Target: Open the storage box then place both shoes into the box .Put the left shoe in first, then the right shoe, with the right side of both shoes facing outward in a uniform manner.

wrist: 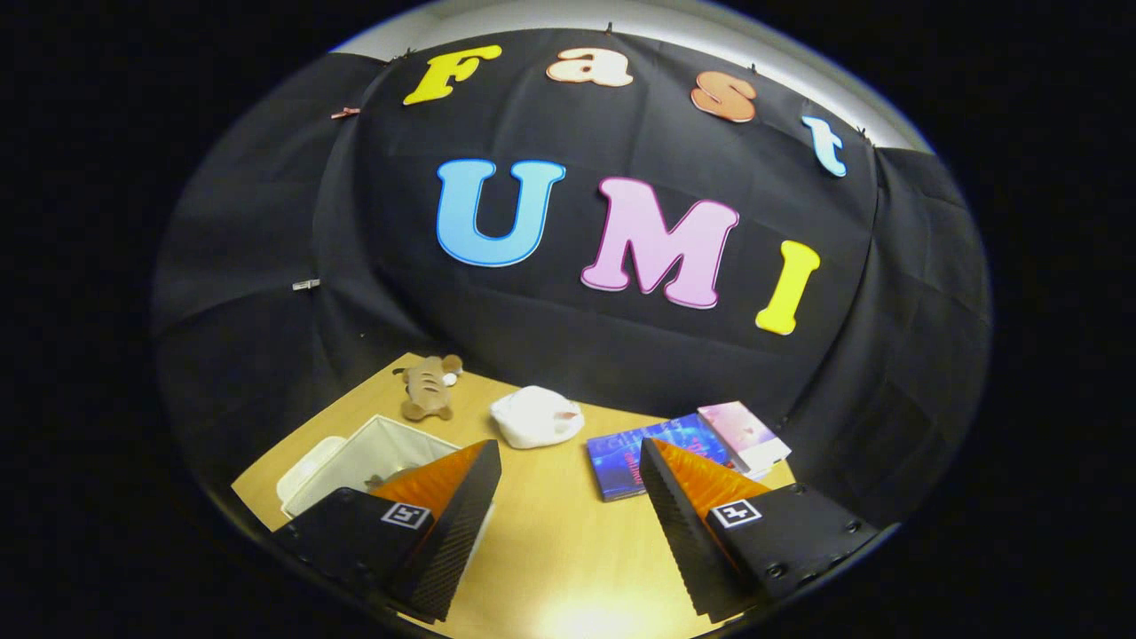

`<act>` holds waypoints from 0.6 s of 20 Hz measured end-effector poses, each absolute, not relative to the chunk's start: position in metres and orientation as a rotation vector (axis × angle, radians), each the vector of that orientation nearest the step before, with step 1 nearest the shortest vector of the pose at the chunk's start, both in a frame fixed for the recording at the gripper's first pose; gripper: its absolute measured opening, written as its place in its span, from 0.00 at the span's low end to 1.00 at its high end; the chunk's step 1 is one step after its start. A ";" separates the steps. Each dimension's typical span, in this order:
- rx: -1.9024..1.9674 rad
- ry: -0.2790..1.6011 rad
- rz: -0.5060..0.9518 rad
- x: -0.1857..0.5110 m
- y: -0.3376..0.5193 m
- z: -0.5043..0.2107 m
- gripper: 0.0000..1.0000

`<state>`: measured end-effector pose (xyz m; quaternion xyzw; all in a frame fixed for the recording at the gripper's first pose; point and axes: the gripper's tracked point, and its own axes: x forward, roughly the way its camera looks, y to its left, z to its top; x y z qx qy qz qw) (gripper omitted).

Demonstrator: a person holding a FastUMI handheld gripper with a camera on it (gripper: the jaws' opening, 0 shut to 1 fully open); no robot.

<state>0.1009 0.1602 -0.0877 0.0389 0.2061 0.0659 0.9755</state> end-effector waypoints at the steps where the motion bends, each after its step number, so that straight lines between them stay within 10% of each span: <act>1: 0.059 0.382 0.125 0.098 0.143 -0.081 0.98; 12: 0.067 0.233 0.049 0.064 0.010 -0.068 0.98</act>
